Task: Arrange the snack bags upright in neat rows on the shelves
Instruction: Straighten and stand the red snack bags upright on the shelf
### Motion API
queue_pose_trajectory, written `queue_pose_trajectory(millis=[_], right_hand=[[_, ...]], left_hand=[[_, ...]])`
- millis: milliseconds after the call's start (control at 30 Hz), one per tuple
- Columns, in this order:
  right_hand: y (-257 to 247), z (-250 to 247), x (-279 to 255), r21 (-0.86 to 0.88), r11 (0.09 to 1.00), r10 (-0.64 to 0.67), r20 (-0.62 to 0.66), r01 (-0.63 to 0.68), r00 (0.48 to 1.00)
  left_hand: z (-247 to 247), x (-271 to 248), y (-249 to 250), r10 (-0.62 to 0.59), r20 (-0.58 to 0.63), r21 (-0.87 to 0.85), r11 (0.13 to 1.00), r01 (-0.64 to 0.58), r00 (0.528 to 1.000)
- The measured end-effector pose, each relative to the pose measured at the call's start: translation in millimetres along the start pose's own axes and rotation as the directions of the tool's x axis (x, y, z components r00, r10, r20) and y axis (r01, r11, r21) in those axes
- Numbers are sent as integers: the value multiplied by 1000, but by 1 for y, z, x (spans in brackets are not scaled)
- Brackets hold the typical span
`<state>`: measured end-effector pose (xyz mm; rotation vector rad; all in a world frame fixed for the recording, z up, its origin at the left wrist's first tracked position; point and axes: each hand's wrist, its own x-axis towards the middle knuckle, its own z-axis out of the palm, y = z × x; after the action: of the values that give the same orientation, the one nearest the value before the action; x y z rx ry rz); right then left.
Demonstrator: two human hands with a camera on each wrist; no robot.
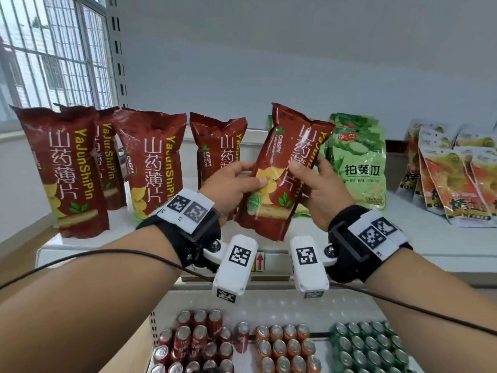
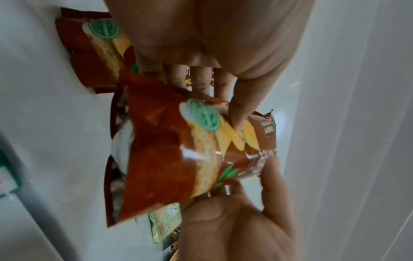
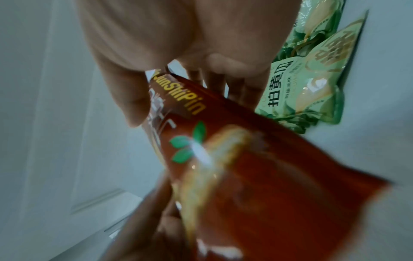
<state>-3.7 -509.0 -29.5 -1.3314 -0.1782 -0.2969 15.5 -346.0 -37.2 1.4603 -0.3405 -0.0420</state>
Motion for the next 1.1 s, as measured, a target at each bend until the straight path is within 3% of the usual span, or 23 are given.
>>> queue_pose_trajectory(millis=[100,200,367,467,633,800,1000,1100], right_hand=[[12,-7,-10,-54,992,115,50,-112,992],[15,-12,-15,-56,992,111,-13,-111,994],[-1,-21,-9,-92,990,81,-230,-105,970],[-7,-25,-12,-60,992,101,-144,-110,985],[-6,-26,-20,-172,985,-12,40,19,999],[-5,-28,-16,-302,937,-159,70,173,985],[-11,-31,-14,-283,946,-118,146,156,982],[-21,-35,-13,-228,968,-85,107,107,991]], left_hand=[[8,5,2,15,-72,-84,996,-21,997],[17,7,2,-3,-110,-78,997,-6,994],[30,2,3,4,38,-129,992,1,999],[36,3,5,20,62,-125,992,-13,998],[43,9,2,3,-17,-127,992,-5,1000],[47,13,2,-67,-30,-103,993,64,997],[48,16,5,-113,-66,-55,993,109,991],[52,16,5,-105,-58,-91,991,99,993]])
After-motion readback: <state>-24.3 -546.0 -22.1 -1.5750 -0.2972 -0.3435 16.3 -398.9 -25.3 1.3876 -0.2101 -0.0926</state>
